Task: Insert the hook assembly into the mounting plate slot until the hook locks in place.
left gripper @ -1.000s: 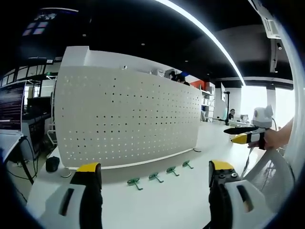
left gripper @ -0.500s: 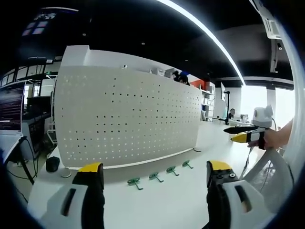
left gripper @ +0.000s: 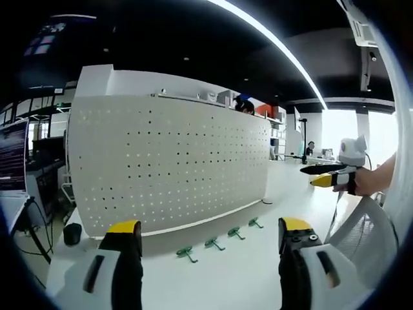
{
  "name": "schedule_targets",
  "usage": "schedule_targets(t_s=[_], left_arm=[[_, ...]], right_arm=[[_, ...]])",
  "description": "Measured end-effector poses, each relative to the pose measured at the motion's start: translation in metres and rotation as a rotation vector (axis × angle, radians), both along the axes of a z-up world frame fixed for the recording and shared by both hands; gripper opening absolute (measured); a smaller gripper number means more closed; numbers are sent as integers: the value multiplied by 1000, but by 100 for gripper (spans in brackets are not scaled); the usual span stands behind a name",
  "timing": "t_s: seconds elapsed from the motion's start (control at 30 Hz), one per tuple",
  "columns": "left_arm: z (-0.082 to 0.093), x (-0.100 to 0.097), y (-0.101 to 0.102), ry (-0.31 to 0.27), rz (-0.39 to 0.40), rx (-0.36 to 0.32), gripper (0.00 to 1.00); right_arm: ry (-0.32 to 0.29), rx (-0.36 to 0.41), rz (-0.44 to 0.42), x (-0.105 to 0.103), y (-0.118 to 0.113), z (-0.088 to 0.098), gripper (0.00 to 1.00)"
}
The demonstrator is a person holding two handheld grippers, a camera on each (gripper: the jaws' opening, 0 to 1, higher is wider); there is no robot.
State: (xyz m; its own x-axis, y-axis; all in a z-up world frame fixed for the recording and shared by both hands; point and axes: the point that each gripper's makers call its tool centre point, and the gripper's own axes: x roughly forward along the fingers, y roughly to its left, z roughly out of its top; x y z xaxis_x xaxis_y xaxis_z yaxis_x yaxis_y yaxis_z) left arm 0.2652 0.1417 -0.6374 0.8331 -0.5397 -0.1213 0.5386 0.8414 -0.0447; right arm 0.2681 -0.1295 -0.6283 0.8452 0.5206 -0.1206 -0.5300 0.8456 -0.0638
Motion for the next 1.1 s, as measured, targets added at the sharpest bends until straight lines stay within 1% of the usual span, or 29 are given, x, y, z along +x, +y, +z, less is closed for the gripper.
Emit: schedule_targets(t_s=[0.1,0.17,0.23,0.3,0.5,0.77,0.93,1.0,1.1], left_arm=[[-2,3,-2,6,-12,12,89],[-5,3,-4,16,-30,29,88],[-8,4,-5,28,-36,49,87],[-9,5,-6,36,-43,42,87],[-7,14,-9,25,-51,44,88],[-2,28,-9,5,-48,39,88],[-2,35,-7,6,-49,39,88],[-2,39,-6,4,-51,45,87],[-3,44,-4,9,-50,48,86]], right_arm=[[9,-2,7,3,0,-1,67],[23,10,11,4,0,-2,65],[18,18,10,5,0,-1,66],[19,16,12,7,0,-2,66],[27,19,15,13,0,-3,66],[34,18,33,19,9,-4,64],[36,18,36,24,10,-4,63],[36,12,44,26,11,-4,61],[38,11,50,29,13,-3,61]])
